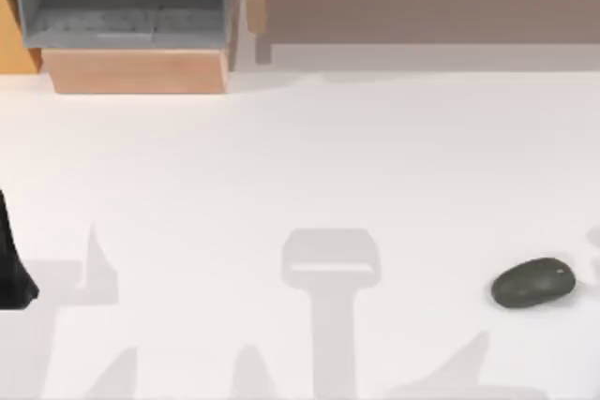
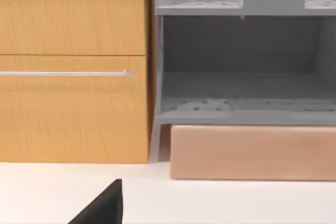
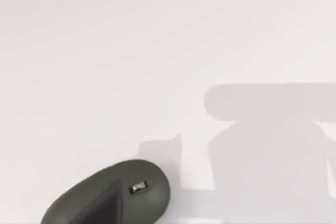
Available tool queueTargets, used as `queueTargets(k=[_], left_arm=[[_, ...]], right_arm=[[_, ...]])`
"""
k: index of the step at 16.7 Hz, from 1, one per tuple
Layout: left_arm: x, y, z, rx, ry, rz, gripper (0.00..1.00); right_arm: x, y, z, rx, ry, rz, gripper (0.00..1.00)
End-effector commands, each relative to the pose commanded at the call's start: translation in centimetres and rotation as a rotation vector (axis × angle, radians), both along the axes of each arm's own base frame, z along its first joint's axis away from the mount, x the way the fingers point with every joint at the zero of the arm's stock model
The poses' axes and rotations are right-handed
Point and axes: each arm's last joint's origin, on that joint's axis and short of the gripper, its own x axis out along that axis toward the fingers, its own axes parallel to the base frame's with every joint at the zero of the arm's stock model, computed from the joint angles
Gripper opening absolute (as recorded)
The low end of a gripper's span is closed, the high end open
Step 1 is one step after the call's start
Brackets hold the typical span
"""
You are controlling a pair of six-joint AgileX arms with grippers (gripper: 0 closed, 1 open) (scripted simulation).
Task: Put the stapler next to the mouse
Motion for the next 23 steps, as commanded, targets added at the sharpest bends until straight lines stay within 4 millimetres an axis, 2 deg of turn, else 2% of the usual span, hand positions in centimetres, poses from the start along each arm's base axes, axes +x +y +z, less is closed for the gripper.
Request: queueTargets(k=[5, 10, 13, 19, 23], left_arm=[[0.0, 0.0, 0.0, 0.000, 0.000, 0.000, 1.00], [0.0, 0.0, 0.0, 0.000, 0.000, 0.000, 1.00], [0.0, 0.0, 0.0, 0.000, 0.000, 0.000, 1.00], [0.0, 0.0, 0.0, 0.000, 0.000, 0.000, 1.00], [0.0, 0.0, 0.0, 0.000, 0.000, 0.000, 1.00]], right_arm=[[3.1, 0.8, -0.5, 0.080, 0.510, -0.123, 1.00], [5.6, 1.6, -1.0, 0.095, 0.821, -0.241, 1.00], [6.4, 1.9, -1.1, 0.095, 0.886, -0.271, 1.00], [6.4, 1.8, -1.2, 0.096, 0.887, -0.275, 1.00], [6.6, 1.9, -3.4, 0.095, 0.888, -0.272, 1.00]])
